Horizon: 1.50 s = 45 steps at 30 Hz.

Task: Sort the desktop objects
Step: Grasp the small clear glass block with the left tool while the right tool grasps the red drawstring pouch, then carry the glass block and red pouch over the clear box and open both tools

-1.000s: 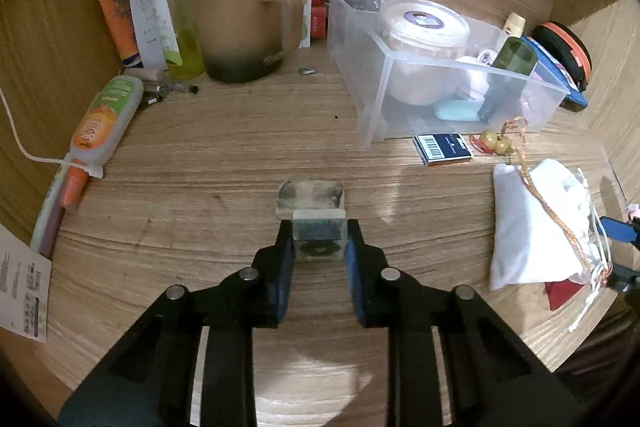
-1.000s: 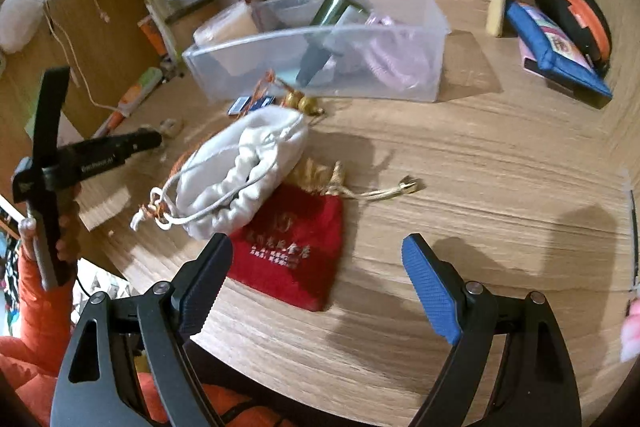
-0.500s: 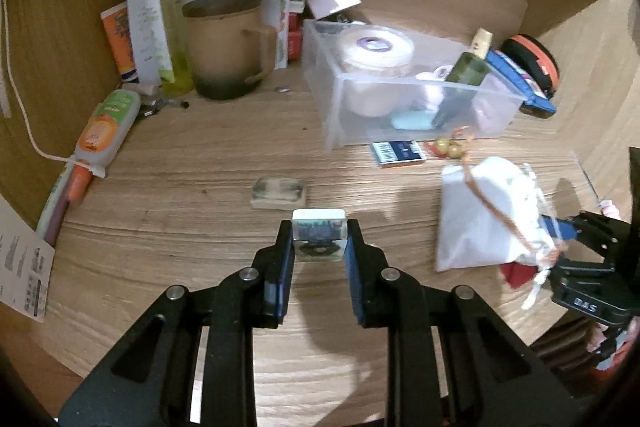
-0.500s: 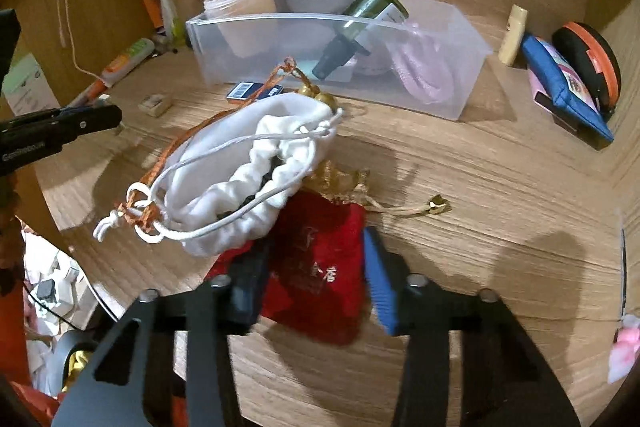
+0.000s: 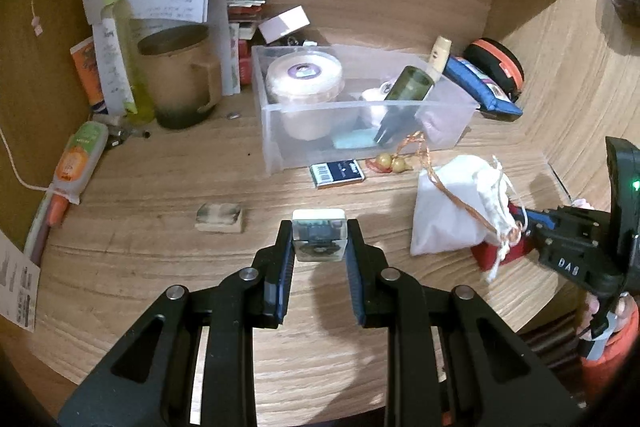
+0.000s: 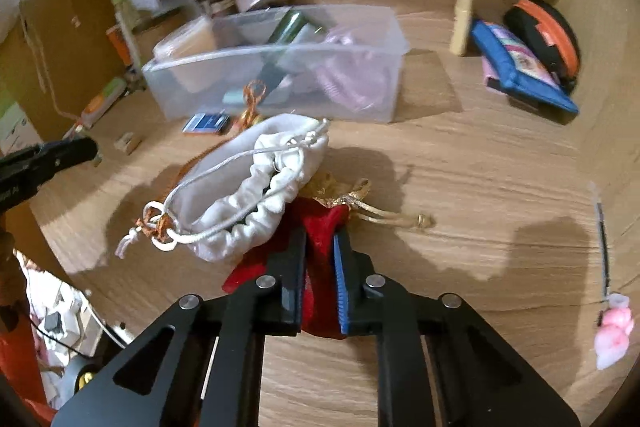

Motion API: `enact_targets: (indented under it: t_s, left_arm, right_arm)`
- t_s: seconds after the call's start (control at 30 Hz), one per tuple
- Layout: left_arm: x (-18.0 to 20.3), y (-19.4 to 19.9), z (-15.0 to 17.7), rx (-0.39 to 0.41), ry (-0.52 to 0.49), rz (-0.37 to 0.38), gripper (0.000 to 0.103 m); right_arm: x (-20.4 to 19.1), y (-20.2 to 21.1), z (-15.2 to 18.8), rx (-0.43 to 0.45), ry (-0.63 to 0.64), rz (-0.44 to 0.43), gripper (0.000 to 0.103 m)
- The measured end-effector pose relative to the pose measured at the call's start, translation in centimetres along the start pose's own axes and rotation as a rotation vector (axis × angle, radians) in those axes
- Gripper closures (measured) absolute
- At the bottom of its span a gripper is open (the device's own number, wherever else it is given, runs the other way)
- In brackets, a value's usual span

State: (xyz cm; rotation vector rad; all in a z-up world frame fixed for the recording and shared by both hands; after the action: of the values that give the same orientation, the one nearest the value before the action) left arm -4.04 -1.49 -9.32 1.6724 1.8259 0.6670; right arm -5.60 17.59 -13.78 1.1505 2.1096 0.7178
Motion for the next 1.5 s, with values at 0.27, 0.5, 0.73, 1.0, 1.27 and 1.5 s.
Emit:
enact_targets:
  t_s: [0.27,0.5,0.73,1.0,1.27,1.5]
  left_arm:
    - [0.9,0.6,-0.9,0.018,0.004,0.007,0.079]
    - [1.5,1.6,-2.2,0.051,0.006,0.012,0.079]
    - [1.9,2.2,-4.2,0.088,0.005,0.014,0.079]
    - [2.0,1.5,-6.8,0.114,-0.006,-0.002,0.079]
    - [1.3,-0.4,-9.7,0.119,0.016,-0.023,0.079]
    - [0.4,-2.2,-11.5,0.113,0.041,-0.025,0.079]
  right_arm:
    - [0.1,2.6,-3.2,0.09,0.037,0.025,0.093]
    - [-1.2,5.0,-6.5,0.176,0.11,0.027,0.094]
    - [-2.1,5.7,-9.1,0.216,0.133,0.006,0.094]
    - [-2.1,5.5,-11.4,0.246,0.127,-0.021,0.094]
    - [-1.3,4.1,-14.2,0.249,0.125,-0.017,0.093]
    - [-0.3,2.1,-15.6,0.246,0.121,-0.023,0.093]
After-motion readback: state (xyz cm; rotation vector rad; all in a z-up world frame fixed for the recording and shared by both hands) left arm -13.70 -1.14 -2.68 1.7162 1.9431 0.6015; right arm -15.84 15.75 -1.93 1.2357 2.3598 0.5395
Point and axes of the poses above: each gripper's, at about its wrist camera, not at the fingertips, and y roughly against the way its jaws point, x to its right, z to its underside, the point moved 8 cm from there along -y, roughly the way its jaws point, and after that the axes turned 15 degrees about -z, right-handed, at the moved point
